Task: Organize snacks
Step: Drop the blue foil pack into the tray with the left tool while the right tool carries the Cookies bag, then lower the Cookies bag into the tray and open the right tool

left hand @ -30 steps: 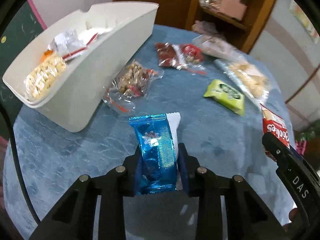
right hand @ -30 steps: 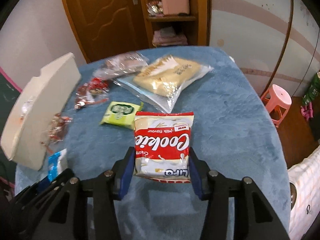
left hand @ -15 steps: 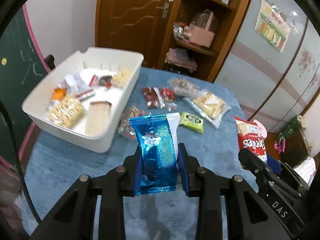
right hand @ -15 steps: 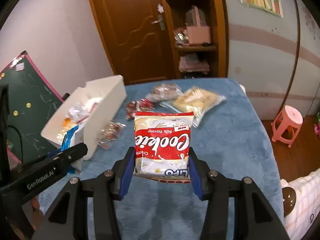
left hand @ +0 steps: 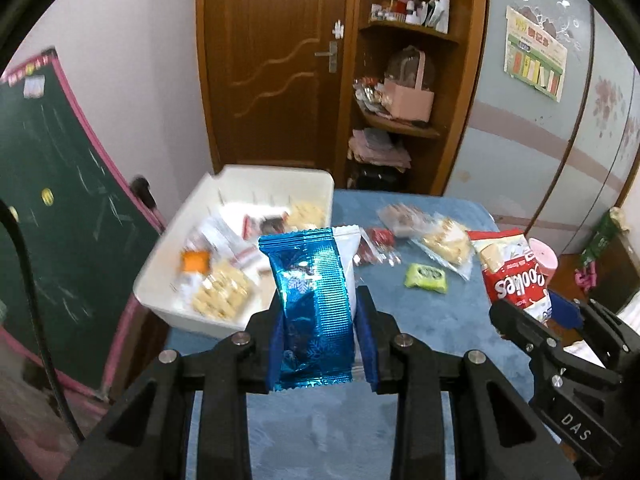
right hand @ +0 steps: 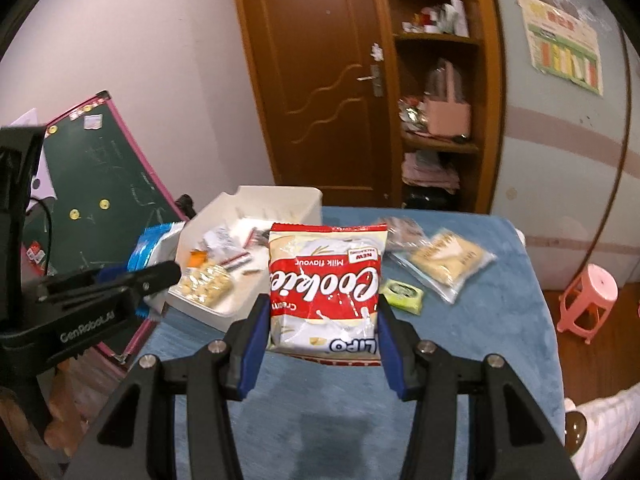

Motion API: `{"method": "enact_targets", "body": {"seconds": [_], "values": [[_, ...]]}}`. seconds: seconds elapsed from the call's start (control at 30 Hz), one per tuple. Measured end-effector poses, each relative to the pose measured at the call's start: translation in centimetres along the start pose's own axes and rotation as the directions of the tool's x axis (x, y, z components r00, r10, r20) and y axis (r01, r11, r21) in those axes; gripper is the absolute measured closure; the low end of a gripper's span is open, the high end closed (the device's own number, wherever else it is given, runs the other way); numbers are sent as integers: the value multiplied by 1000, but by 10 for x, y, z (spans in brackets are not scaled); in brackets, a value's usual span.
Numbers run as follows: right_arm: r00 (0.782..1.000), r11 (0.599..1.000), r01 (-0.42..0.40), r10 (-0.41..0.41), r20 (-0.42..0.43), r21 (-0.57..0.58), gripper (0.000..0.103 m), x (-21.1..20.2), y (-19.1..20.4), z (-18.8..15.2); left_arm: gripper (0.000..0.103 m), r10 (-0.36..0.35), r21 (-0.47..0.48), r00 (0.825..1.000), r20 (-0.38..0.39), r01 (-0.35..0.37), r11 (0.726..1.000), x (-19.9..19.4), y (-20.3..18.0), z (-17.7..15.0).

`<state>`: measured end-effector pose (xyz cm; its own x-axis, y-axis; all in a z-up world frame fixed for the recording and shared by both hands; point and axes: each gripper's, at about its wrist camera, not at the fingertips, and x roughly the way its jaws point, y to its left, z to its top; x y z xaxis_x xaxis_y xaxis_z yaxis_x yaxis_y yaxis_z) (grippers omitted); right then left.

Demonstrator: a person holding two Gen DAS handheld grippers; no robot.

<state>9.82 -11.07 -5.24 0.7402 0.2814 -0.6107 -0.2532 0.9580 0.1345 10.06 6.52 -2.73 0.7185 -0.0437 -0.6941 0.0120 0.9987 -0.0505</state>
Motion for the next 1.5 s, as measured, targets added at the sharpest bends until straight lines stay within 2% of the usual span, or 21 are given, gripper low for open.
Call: {"method": "enact_targets", "body": {"seconds": [0.23,0.33,0.43,0.63,0.73,0.9,1.1,1.17,1.2,1.23,1.27,1.3,1.4,1.5], "values": [[998,998,-65,65,16,-18,52,11,35,47,73,81,38,994,76,-84,996,-17,34,41],[995,995,-93,93,41,-20,52,14,49,74,73,95,40,993,64,-98,994,-11,48,58],[992,994,-94,97,77,-49,52,21,67,100,73,149,61,986,68,-153,986,1,61,79],[993,994,-93,98,69,-62,52,58,98,132,73,187,14,982,34,-187,982,38,99,118],[996,995,-80,83,40,-56,52,83,107,136,73,223,-14,975,9,-223,975,62,112,126],[998,998,-51,49,-49,-36,52,132,113,124,73,261,-51,963,-66,-264,963,110,129,121],[982,997,-3,-13,-188,-83,50,185,119,91,72,275,-47,950,-149,-285,957,156,139,108],[974,995,15,-37,-225,-98,49,199,120,81,65,260,-59,951,-168,-273,960,169,144,104],[971,994,20,-44,-237,-104,49,204,119,78,50,249,-70,952,-180,-265,962,173,147,103],[964,993,27,-56,-260,-115,48,211,119,72,41,239,-84,952,-192,-259,962,178,150,101],[956,992,22,-57,-288,-121,48,218,119,67,25,226,-108,954,-197,-250,962,182,153,99],[950,993,13,-49,-309,-119,48,222,118,63,20,213,-126,958,-195,-239,963,183,155,97],[936,995,-4,-31,-350,-98,47,225,116,53,20,180,-154,962,-204,-213,965,185,159,89],[937,996,-17,-13,-348,-85,47,218,116,48,20,167,-185,961,-219,-209,960,185,162,82]]}}
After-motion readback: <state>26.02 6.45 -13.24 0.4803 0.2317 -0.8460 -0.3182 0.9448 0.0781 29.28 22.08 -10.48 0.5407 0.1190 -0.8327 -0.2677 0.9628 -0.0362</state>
